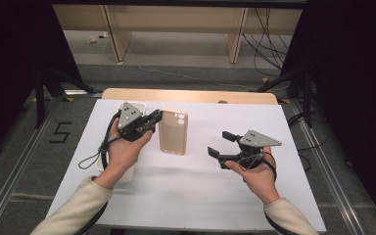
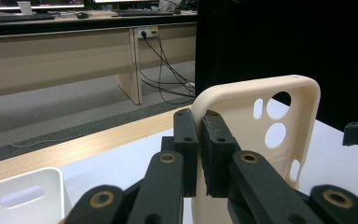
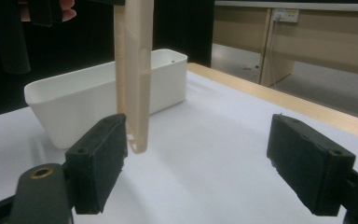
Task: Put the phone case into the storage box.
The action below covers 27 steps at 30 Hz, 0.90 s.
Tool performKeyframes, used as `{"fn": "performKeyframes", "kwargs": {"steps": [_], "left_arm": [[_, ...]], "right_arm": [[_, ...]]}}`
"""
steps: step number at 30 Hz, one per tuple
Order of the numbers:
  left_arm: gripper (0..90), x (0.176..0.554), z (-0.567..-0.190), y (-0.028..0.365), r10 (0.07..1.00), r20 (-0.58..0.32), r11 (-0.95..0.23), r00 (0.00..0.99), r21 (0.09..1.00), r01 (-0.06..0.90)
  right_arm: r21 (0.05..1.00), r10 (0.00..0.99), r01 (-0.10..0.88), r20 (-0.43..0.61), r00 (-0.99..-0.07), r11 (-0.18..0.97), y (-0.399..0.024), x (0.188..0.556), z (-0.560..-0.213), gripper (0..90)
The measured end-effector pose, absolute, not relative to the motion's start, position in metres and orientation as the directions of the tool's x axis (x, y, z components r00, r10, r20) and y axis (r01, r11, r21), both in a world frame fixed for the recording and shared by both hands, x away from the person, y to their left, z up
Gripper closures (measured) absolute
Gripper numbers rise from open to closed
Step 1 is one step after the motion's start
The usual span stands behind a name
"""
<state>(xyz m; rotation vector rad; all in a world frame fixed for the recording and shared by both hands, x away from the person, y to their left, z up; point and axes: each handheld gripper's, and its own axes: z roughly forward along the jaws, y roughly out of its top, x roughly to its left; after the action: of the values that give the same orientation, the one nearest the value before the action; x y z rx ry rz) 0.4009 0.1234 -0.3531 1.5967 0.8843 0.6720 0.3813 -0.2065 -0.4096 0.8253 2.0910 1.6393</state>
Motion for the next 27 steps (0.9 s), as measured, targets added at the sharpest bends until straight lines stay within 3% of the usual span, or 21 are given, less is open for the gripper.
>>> {"fn": "performKeyframes", "kwargs": {"steps": [27], "left_arm": [[85.2,0.401,-0.349,0.138,0.849,-0.048,-0.066,0.526,0.979,0.195]], "right_arm": [[0.962,0.658,0.232,0.081,-0.749,0.145,-0.226,0.369,-0.412,20.1]]}}
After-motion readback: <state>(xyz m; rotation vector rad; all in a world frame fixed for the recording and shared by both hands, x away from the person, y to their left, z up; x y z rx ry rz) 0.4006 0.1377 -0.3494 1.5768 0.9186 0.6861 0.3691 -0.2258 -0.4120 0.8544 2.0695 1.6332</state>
